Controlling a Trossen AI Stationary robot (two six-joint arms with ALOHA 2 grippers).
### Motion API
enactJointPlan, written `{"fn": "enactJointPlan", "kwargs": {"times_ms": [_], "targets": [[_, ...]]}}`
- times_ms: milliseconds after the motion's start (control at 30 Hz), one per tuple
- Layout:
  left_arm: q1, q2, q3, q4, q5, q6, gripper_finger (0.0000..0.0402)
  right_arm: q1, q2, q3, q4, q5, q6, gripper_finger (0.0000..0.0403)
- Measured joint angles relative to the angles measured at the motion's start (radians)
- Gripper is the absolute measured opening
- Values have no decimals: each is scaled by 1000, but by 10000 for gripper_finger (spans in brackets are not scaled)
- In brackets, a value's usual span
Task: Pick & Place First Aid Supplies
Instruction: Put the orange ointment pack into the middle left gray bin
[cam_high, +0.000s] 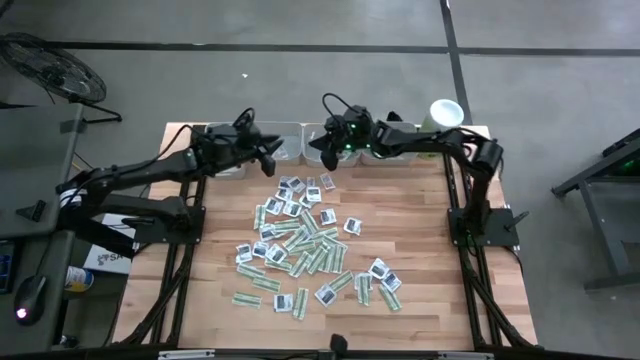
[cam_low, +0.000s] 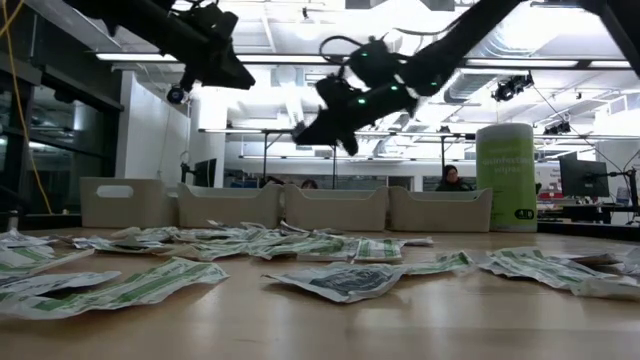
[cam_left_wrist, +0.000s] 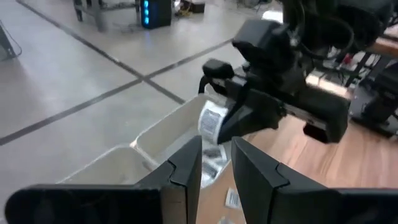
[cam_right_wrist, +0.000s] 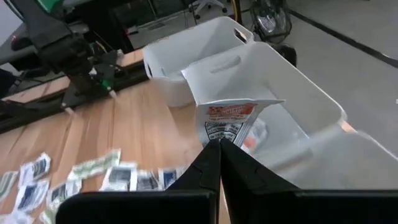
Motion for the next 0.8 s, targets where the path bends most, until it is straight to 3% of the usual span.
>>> {"fn": "enactJointPlan", "kwargs": {"times_ms": [300,567,800], "targets": [[0,-44,0,-161,-43,-1,87,25,147,282,-288,23,-25,0],[63,53,0,-101,-10,-30,87,47,149,329,-305,61,-38,0],[71,147,-1,43,49,107,112,66,149,329,-319,147,-68,0]]}}
